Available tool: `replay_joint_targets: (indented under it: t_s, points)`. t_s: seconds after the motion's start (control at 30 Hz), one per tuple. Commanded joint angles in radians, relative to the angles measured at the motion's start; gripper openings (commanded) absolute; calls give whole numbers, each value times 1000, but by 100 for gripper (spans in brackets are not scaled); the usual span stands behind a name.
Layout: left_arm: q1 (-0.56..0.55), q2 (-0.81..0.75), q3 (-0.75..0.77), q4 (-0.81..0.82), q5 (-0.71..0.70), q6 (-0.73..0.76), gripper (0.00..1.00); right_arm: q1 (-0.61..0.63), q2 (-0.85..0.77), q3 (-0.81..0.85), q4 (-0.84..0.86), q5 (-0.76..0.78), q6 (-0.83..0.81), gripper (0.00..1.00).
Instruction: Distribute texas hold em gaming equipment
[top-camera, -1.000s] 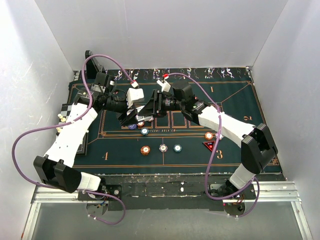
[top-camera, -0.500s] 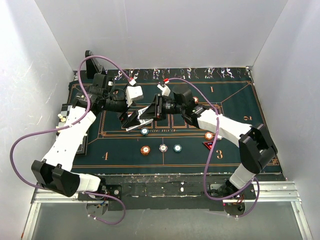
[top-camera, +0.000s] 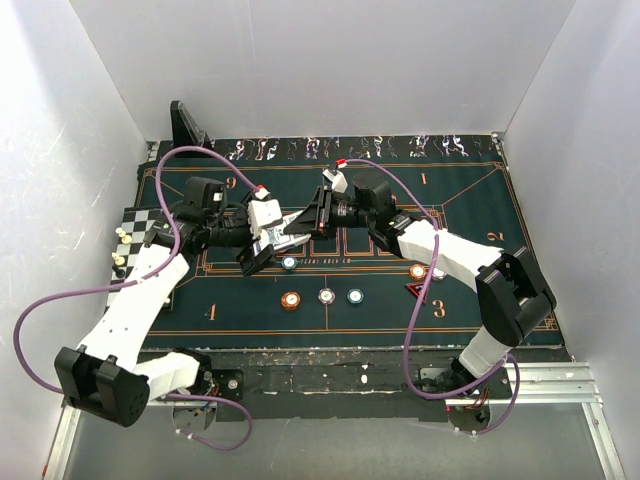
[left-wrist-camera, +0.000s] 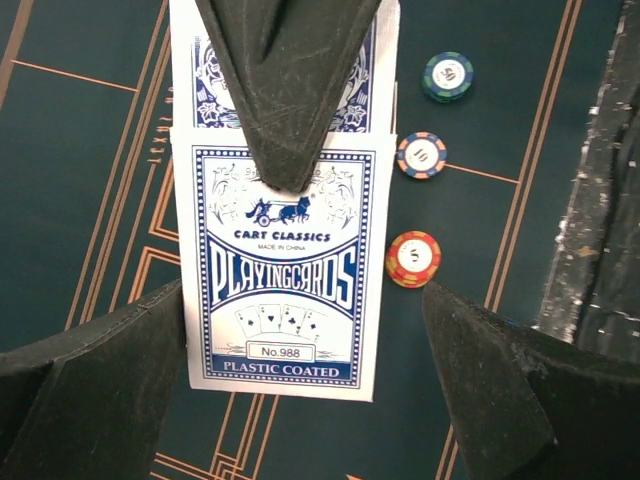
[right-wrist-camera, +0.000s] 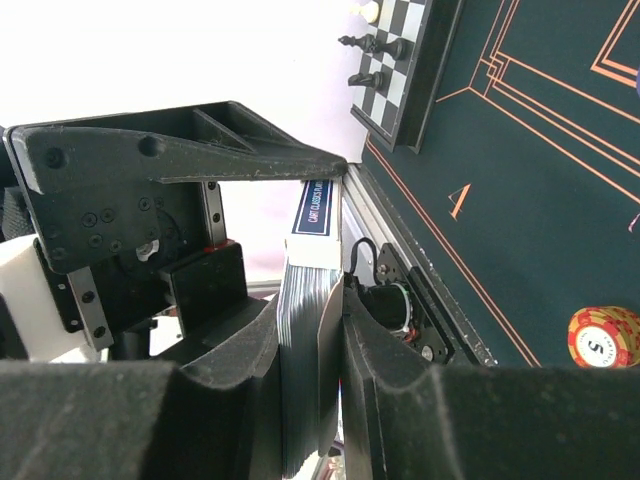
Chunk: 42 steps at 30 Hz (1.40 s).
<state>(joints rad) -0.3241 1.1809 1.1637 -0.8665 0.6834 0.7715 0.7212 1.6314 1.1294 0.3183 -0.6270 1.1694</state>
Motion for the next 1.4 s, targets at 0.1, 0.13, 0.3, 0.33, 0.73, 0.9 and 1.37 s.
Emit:
replay_joint_targets:
  t_s: [0.1,0.13,0.3,0.33,0.73,0.9,1.37]
  points:
    - [-3,-43,-21,156,-35,35,98,0,7,50,81,-31,67,28]
    - [-3,-37,-19,156,-27,40,98,0,13,53,82,-34,70,27]
    - [-3,2,2,98,18,92,98,3,24,64,85,-50,84,28]
    - [-3,11,11,78,21,104,98,3,24,64,84,-50,84,27]
    - [-3,123,122,-63,74,152,98,17,42,73,108,-65,105,27]
    - [-3,123,125,-68,79,141,91,17,41,72,105,-62,108,28]
    - [-3,42,53,12,-2,81,74,20,59,73,91,-51,121,39]
